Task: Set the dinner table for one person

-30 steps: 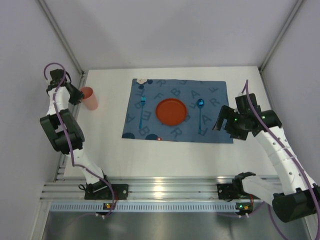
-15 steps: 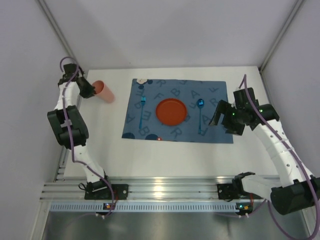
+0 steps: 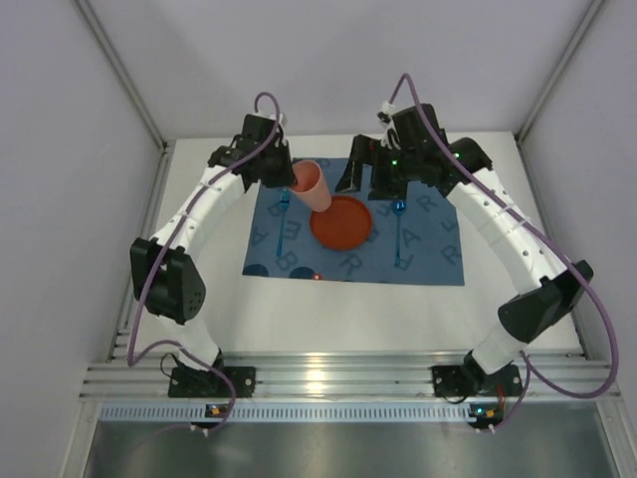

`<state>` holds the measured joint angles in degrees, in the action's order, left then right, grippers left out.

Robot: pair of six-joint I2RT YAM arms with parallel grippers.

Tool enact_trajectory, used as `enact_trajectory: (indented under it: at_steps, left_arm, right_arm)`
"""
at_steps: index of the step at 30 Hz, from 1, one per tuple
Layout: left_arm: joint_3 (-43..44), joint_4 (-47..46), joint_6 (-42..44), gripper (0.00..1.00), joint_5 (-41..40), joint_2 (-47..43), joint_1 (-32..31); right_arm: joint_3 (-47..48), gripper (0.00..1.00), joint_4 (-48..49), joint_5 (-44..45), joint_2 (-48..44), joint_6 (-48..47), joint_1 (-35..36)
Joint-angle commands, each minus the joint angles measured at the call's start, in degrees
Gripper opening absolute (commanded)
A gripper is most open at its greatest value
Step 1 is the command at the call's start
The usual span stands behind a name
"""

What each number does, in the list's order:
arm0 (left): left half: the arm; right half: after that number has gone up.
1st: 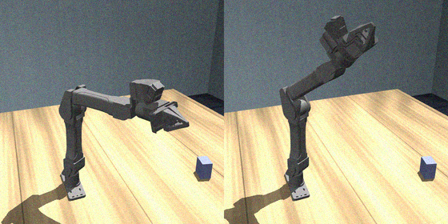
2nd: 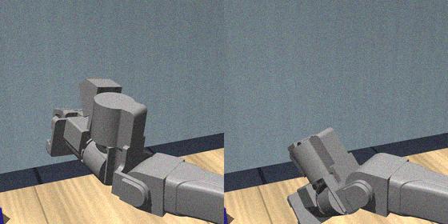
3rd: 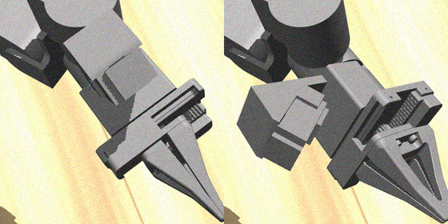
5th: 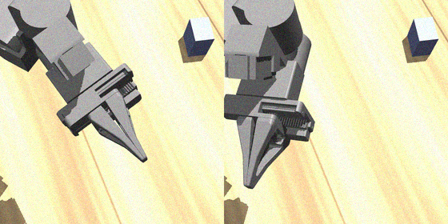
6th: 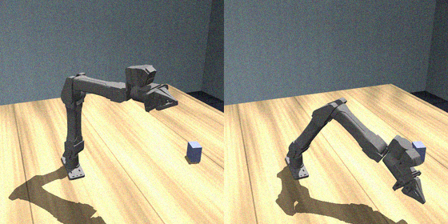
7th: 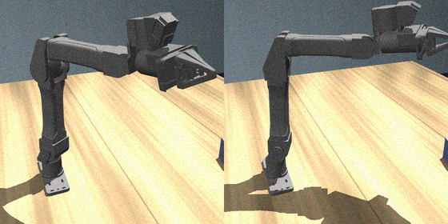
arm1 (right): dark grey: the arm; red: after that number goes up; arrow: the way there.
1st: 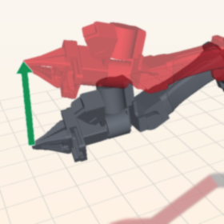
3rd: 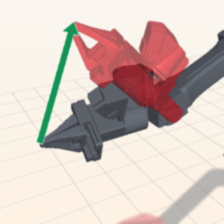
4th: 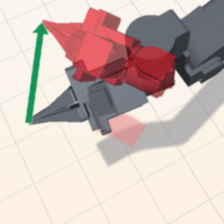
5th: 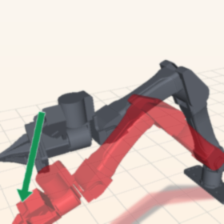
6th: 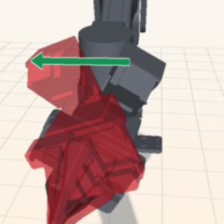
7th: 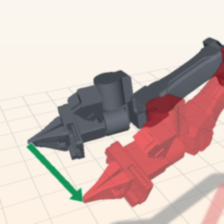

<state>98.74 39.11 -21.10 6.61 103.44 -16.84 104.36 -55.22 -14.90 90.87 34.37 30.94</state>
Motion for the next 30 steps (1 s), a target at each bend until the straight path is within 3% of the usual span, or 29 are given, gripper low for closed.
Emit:
enact_trajectory:
  at_steps: [1,8,12,13,15,16,18,19,21,22,23,24,26,30]
  left_arm:
    - [-2.93,0.97,-2.0,0.01,-4.76,-6.49,-5.03]
    - [-3.38,3.42,-4.56,0.0,-13.63,-10.01,-20.57]
    - [-2.32,6.49,-6.49,0.01,-18.47,-10.97,-27.09]
    - [-1.71,7.11,-6.84,0.01,-20.48,-11.5,-28.24]
    - [-1.01,8.86,-8.42,0.02,-22.51,-11.94,-31.05]
    - [-0.4,9.4,-9.04,0.03,-23.22,-12.12,-31.76]
    - [-0.13,10.28,-11.14,0.07,-25.33,-12.91,-33.08]
    - [-0.21,10.89,-11.85,0.09,-25.85,-13.17,-33.52]
    - [-0.56,11.25,-13.52,0.23,-26.3,-14.14,-33.7]
    - [-0.65,11.68,-13.87,0.3,-26.47,-14.32,-33.78]
    - [-0.91,11.86,-14.31,0.37,-26.56,-14.58,-33.78]
    - [-0.92,12.04,-14.93,0.71,-26.91,-15.02,-33.87]
    - [-1.44,12.3,-15.19,0.98,-27.35,-15.72,-33.87]
    - [-4.51,12.74,-15.46,0.99,-32.34,-18.79,-33.87]
  right_arm:
    - [4.54,0.92,0.29,-1.45,3.08,1.22,2.37]
    - [1.47,0.91,0.29,0.3,5.72,1.23,2.72]
    - [-5.46,0.88,0.12,3.55,5.02,1.05,2.81]
    - [-6.52,0.78,-0.06,5.47,4.24,0.88,2.81]
    - [-9.25,0.69,-0.5,7.94,3.44,0.52,2.81]
    - [-9.95,0.54,-0.68,8.82,3.0,0.26,2.81]
    - [-11.63,0.4,-1.03,10.14,1.95,-0.18,2.81]
    - [-12.07,0.25,-1.12,10.58,1.51,-0.53,2.81]
    - [-12.42,0.12,-1.38,11.46,1.42,-0.88,2.72]
    - [-12.25,0.01,-1.55,11.55,1.59,-1.06,2.72]
    - [-11.9,0.0,-1.73,11.73,2.03,-1.41,2.72]
    - [-10.68,0.0,-2.08,12.17,2.29,-1.59,2.81]
    - [-7.61,0.0,-2.61,12.52,3.87,-2.38,2.29]
    - [-0.31,0.0,-5.94,14.1,8.69,-4.48,-0.35]
